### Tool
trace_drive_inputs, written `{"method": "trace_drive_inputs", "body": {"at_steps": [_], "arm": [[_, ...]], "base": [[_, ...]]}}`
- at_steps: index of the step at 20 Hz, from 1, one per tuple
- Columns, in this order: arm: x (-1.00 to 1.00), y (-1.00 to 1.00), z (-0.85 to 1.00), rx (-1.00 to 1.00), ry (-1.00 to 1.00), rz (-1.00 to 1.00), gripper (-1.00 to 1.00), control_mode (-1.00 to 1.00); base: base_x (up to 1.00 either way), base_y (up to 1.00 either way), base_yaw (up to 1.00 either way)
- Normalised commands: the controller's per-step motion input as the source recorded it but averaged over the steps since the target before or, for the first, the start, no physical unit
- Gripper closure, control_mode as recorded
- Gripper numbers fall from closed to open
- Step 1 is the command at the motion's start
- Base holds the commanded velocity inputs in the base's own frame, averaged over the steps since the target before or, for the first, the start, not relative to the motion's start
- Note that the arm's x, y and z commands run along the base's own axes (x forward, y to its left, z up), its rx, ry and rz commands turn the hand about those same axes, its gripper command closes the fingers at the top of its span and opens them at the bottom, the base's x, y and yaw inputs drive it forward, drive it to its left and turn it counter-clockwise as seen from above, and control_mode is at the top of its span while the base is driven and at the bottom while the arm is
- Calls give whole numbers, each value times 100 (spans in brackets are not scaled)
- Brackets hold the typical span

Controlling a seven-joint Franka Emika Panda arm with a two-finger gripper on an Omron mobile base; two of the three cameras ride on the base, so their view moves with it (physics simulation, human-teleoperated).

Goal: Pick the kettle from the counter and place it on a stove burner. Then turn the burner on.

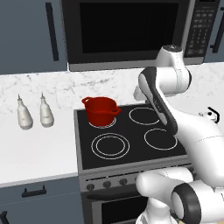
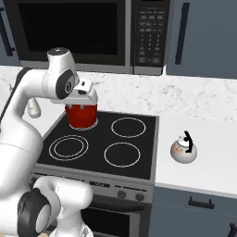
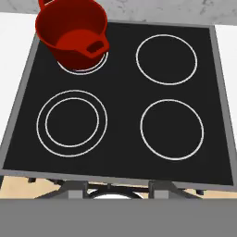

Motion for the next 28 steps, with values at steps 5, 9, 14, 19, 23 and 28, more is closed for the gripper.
{"method": "trace_drive_inputs", "body": {"at_steps": [5, 9, 14, 19, 23, 28], "arm": [[-2, 0, -2, 0, -10, 0, -100, -100], [-6, 0, 0, 0, 0, 0, -100, -100], [-41, -76, 0, 0, 0, -4, -100, -100], [-50, -100, 0, 2, 0, -16, -100, -100], [-46, -100, 0, 1, 0, -14, -100, -100], [-8, -100, -2, 0, 0, -8, -100, -100]], "base": [[0, 0, 0], [0, 0, 0], [0, 0, 0], [0, 0, 0], [0, 0, 0], [0, 0, 0]]}}
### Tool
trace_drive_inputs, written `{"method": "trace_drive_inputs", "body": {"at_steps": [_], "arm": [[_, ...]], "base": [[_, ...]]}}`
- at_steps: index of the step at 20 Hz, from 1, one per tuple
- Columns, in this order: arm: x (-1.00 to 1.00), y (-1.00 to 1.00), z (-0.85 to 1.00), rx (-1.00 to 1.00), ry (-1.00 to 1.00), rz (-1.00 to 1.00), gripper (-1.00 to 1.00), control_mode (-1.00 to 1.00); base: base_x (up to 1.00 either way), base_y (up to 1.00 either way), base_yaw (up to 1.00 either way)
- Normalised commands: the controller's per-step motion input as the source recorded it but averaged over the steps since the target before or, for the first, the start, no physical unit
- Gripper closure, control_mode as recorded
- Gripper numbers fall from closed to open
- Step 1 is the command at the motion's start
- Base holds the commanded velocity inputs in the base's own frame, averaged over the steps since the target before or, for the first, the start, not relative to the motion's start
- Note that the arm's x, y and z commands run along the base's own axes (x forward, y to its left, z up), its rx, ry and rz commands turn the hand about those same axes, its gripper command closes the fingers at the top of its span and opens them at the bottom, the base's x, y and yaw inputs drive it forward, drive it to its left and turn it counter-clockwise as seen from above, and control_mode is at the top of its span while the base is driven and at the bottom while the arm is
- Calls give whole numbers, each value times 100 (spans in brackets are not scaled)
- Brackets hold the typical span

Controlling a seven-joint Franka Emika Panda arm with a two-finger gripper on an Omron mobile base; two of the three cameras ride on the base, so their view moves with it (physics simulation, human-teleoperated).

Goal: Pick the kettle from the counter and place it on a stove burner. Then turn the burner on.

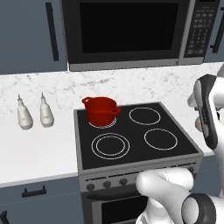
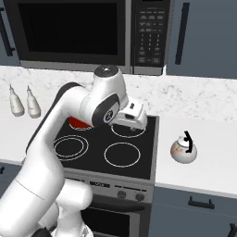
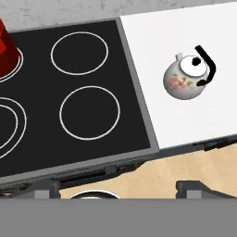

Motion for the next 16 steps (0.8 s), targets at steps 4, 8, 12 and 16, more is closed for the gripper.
{"method": "trace_drive_inputs", "body": {"at_steps": [4, 8, 12, 16], "arm": [[26, -100, -16, 2, 1, -1, -100, -100], [51, -100, -21, 4, 5, 0, -100, -100], [83, -100, -42, 1, 7, 0, -100, -100], [80, -100, -51, 7, 10, 3, -100, -100]], "base": [[0, 0, 0], [0, 0, 0], [0, 0, 0], [0, 0, 0]]}}
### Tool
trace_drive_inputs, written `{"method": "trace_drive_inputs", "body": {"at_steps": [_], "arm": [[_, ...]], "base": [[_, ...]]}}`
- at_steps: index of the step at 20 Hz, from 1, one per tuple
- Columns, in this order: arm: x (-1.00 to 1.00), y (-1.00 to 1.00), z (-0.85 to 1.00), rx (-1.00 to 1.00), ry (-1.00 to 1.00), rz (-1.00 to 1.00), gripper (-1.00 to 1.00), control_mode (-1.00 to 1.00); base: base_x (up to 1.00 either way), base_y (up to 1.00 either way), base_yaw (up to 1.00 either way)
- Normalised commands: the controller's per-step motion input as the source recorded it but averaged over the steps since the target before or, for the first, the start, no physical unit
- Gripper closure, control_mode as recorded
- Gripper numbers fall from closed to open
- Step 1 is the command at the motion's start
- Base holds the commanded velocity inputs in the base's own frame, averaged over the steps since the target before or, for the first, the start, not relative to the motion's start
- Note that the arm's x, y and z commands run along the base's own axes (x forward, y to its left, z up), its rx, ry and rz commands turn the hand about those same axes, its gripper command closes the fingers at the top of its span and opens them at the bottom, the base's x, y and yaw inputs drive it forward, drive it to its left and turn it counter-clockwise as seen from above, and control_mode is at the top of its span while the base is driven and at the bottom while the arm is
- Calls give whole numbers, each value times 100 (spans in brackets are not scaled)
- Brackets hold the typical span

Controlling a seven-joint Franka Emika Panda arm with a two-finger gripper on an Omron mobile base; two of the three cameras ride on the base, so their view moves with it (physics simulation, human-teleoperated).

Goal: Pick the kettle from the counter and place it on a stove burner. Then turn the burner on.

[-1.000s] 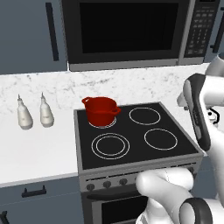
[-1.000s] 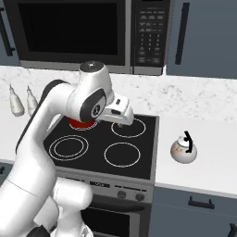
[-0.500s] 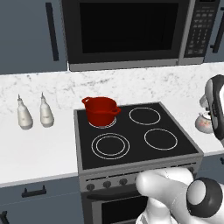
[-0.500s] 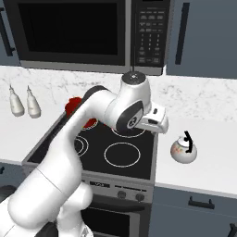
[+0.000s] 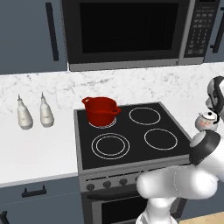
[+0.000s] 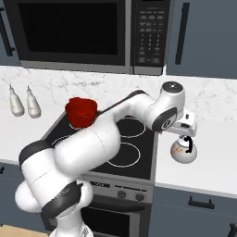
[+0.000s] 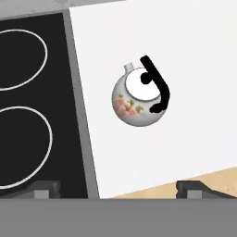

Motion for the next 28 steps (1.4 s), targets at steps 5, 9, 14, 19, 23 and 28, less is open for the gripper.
{"method": "trace_drive_inputs", "body": {"at_steps": [5, 9, 14, 19, 23, 28], "arm": [[29, -100, -71, 1, 7, 7, -100, -100], [16, -84, -43, 1, 0, 9, -100, -100], [5, -3, -4, 8, 1, 3, -100, -100], [29, 0, -20, 0, 0, 0, -100, -100], [57, 0, -30, 0, 0, 0, -100, -100], [44, -1, -15, 0, 0, 0, -100, -100]], "base": [[0, 0, 0], [0, 0, 0], [0, 0, 0], [0, 0, 0], [0, 0, 0], [0, 0, 0]]}}
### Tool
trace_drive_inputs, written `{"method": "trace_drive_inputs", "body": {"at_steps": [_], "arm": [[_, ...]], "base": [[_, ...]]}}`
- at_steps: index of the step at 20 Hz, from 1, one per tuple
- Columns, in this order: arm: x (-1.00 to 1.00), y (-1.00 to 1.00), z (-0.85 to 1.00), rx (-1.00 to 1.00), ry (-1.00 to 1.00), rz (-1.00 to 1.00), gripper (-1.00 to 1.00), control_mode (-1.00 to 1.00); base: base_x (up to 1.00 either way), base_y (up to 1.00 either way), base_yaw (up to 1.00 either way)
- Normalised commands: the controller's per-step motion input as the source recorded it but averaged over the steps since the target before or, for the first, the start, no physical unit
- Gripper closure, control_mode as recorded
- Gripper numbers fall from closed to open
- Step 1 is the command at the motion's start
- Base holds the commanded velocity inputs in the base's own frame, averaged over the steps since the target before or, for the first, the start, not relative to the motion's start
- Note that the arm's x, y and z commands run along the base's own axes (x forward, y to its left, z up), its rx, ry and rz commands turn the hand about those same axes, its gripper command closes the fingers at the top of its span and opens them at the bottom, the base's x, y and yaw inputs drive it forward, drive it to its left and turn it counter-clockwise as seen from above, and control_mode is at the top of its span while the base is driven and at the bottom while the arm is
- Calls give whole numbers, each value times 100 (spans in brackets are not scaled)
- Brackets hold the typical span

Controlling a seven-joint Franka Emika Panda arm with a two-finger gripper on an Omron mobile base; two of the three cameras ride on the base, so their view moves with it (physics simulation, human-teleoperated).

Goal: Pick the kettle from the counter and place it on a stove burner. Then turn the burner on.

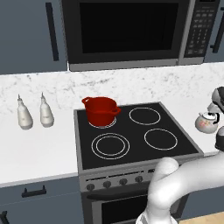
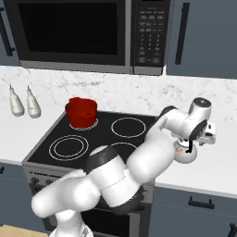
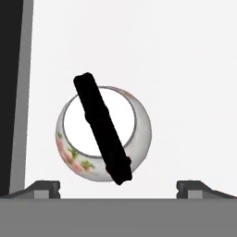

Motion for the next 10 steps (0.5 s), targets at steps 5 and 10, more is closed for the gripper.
{"method": "trace_drive_inputs", "body": {"at_steps": [5, 10], "arm": [[36, -4, -15, 0, 0, 0, -100, -100], [21, -2, -40, 0, 0, 0, 100, -100]], "base": [[0, 0, 0], [0, 0, 0]]}}
